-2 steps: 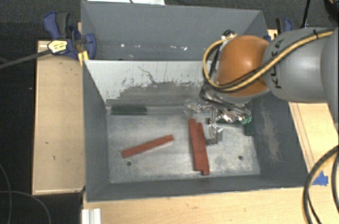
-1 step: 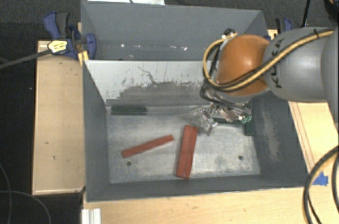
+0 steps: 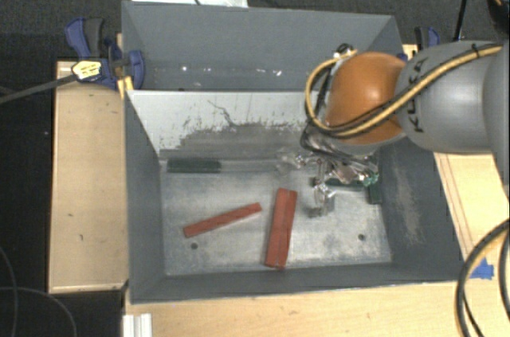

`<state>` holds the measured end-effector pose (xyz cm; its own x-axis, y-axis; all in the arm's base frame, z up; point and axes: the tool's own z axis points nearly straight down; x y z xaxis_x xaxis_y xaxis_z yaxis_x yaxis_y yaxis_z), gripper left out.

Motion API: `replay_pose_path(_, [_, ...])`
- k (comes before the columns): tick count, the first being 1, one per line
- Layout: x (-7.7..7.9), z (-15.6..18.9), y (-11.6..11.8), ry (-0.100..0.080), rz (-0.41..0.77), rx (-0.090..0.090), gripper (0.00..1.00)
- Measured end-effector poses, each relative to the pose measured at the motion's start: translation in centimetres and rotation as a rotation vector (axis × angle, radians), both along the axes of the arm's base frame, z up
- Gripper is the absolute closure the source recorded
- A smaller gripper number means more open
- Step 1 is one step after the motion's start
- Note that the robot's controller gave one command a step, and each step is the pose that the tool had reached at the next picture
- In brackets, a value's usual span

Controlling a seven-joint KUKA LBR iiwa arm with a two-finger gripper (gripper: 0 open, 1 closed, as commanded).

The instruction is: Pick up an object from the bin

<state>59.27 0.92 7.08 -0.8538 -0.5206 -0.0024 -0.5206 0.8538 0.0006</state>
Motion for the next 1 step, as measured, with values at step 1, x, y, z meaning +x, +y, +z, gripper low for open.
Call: replay_pose_path(1, [-2.14,-0.03,5.62,0.001,0.095,0.001,0.00])
